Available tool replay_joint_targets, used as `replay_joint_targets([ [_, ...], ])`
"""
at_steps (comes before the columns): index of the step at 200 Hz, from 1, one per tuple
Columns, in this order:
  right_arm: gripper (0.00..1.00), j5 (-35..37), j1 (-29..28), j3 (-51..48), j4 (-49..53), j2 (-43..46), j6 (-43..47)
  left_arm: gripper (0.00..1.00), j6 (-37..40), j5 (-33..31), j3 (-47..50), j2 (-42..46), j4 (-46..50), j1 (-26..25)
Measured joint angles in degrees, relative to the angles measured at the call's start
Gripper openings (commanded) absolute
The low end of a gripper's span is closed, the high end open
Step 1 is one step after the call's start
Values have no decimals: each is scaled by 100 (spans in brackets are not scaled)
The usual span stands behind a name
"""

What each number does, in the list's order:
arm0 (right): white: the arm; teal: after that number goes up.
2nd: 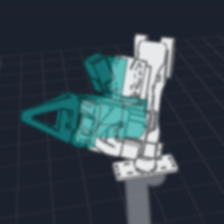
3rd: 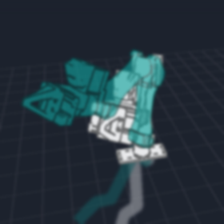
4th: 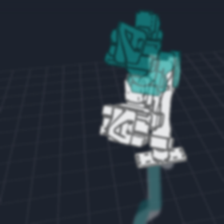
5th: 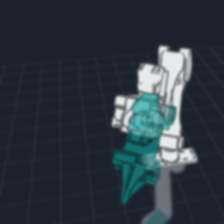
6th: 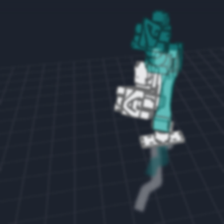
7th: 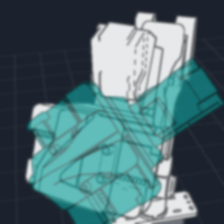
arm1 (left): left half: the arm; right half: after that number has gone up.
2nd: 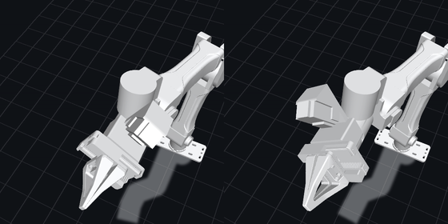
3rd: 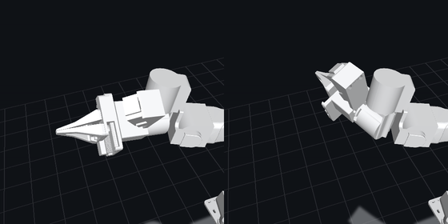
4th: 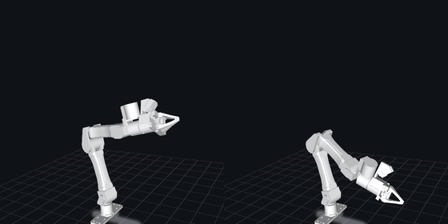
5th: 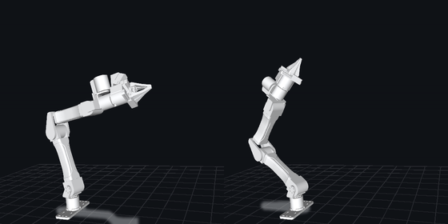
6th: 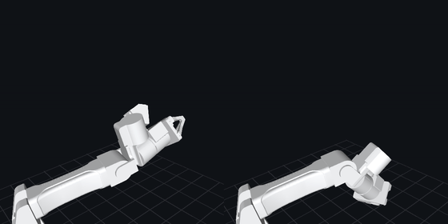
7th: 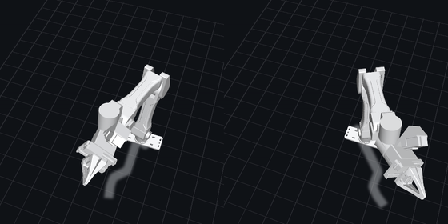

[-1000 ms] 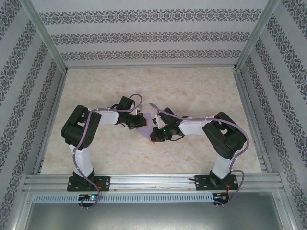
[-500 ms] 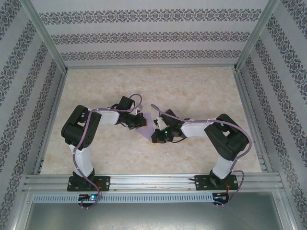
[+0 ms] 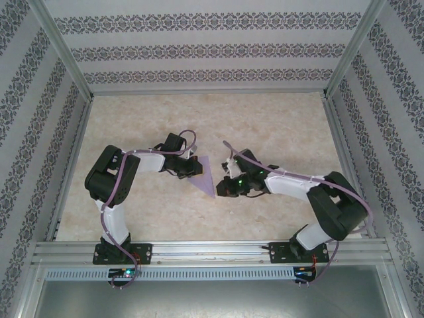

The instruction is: Fold a paper plane with a square sheet of paper (fold left side to right side)

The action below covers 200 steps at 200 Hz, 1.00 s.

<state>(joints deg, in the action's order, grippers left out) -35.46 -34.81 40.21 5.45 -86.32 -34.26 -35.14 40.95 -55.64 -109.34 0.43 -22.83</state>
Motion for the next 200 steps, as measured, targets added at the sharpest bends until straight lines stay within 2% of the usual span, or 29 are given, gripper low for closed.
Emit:
replay_joint_targets([
  [38, 41, 46, 361, 31, -153, 72, 177, 12, -20, -70, -42, 122, 138, -9],
  [65, 45, 162, 396, 321, -192, -247, 415, 23, 76, -181, -304, 457, 433, -9],
  [86, 45, 195, 396, 643, -293, -629, 581, 26, 219, -415, -492, 944, 592, -4],
  [114, 45, 127, 396, 1016, -446, -1189, 754, 31, 514, -1064, -487, 1749, 839, -4],
  [158, 42, -44, 389, 1325, -546, -1735, 925, 35, 822, -1853, 138, 2868, 951, 131],
  [189, 35, -164, 317, 1508, -619, -2063, 955, 39, 857, -2337, 697, 3390, 944, 271],
  [200, 27, -195, 273, 1545, -634, -2138, 960, 40, 861, -2494, 868, 3587, 940, 295],
])
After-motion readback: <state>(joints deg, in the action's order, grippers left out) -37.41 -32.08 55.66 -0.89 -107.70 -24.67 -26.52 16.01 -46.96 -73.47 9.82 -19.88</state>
